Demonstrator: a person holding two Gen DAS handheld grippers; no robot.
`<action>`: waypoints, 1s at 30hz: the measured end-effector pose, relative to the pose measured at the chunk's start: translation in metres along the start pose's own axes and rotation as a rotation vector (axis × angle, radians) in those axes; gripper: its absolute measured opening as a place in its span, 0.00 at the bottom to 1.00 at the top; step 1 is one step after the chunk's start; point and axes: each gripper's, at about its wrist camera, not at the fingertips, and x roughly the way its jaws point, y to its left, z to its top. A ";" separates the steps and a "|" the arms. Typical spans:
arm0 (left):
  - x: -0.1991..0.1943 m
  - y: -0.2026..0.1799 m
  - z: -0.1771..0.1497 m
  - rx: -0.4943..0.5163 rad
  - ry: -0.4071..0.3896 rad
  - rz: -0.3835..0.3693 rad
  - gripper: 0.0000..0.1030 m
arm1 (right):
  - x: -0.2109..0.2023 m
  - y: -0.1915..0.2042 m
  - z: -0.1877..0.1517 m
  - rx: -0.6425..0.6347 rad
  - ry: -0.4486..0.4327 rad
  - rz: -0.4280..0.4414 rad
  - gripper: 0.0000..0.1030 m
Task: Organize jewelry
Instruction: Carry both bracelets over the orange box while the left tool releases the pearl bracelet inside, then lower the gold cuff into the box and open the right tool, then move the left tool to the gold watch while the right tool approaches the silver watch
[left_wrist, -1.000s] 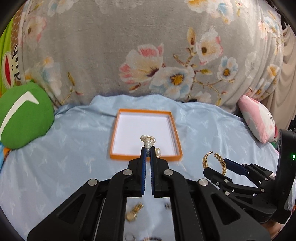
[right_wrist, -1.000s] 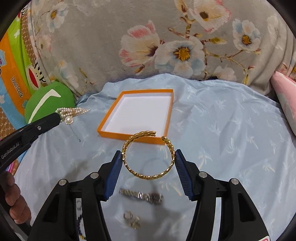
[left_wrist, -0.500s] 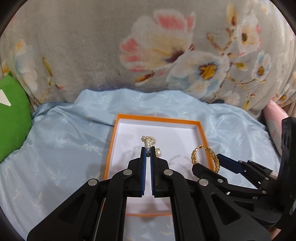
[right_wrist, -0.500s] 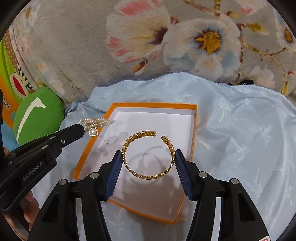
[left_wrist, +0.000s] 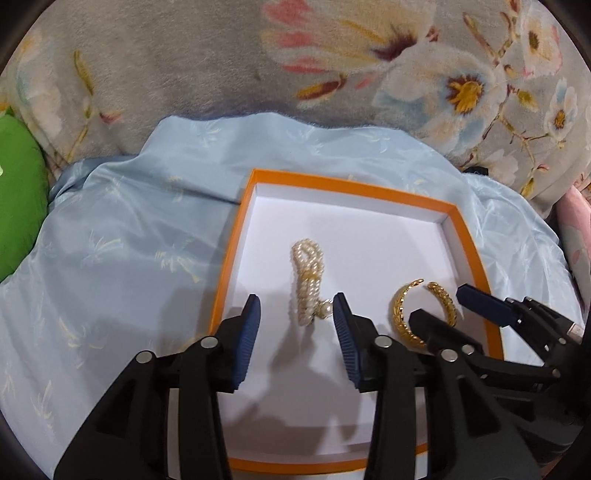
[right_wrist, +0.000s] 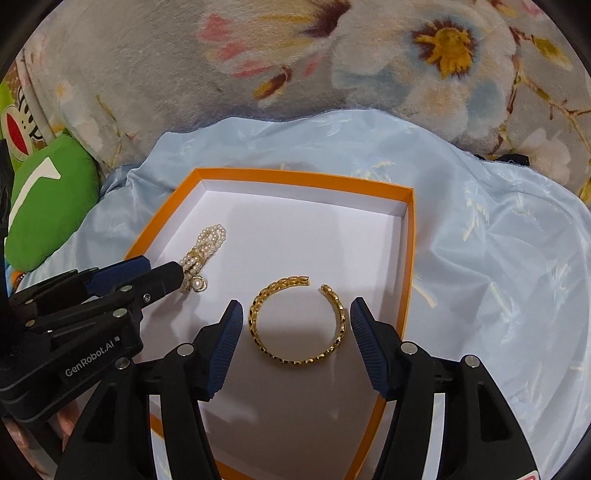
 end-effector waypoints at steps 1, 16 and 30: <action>0.000 0.002 -0.003 0.002 0.013 0.000 0.39 | -0.001 0.001 0.000 -0.004 0.001 0.001 0.60; -0.024 -0.014 -0.052 0.099 0.102 0.003 0.39 | -0.018 0.002 -0.023 -0.068 0.008 -0.002 0.60; -0.057 -0.016 -0.070 0.020 0.114 -0.063 0.39 | -0.061 -0.011 -0.042 -0.014 -0.042 0.039 0.61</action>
